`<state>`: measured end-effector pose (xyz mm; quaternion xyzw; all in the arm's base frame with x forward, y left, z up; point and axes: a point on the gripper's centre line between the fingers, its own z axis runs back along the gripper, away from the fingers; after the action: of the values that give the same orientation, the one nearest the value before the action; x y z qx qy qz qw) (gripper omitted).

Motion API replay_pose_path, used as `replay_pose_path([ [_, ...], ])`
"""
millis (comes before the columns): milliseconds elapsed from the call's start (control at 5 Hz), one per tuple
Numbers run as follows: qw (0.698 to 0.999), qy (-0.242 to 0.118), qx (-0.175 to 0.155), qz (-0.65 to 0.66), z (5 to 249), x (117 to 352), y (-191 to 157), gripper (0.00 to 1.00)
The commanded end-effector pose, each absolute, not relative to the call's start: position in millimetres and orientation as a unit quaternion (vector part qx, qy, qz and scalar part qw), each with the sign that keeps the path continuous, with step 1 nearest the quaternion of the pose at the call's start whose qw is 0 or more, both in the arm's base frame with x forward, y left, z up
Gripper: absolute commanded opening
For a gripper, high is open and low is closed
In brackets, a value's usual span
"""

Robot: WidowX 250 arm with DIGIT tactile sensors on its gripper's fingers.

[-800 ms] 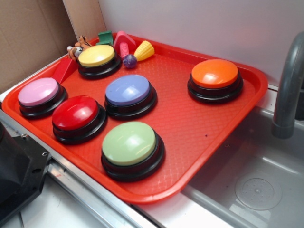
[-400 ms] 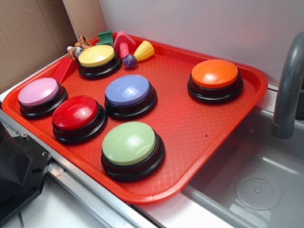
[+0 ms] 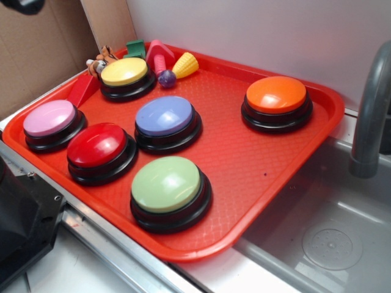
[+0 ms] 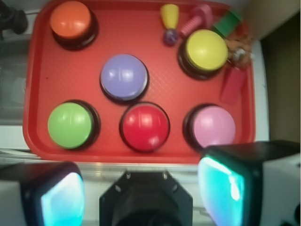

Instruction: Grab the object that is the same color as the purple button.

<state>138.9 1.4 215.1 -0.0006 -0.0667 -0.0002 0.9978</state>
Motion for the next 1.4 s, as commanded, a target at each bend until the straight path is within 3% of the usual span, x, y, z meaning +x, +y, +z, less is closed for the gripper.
replay_pose_path([
  [0, 0.997, -0.078, 0.008, 0.01, 192, 172, 32, 1.0],
  [400, 0.994, -0.102, 0.032, 0.004, 172, 206, 51, 1.0],
  [800, 0.987, -0.157, 0.019, -0.031, 149, 246, 66, 1.0],
  [1200, 0.985, -0.149, 0.057, -0.066, 113, 291, 56, 1.0],
])
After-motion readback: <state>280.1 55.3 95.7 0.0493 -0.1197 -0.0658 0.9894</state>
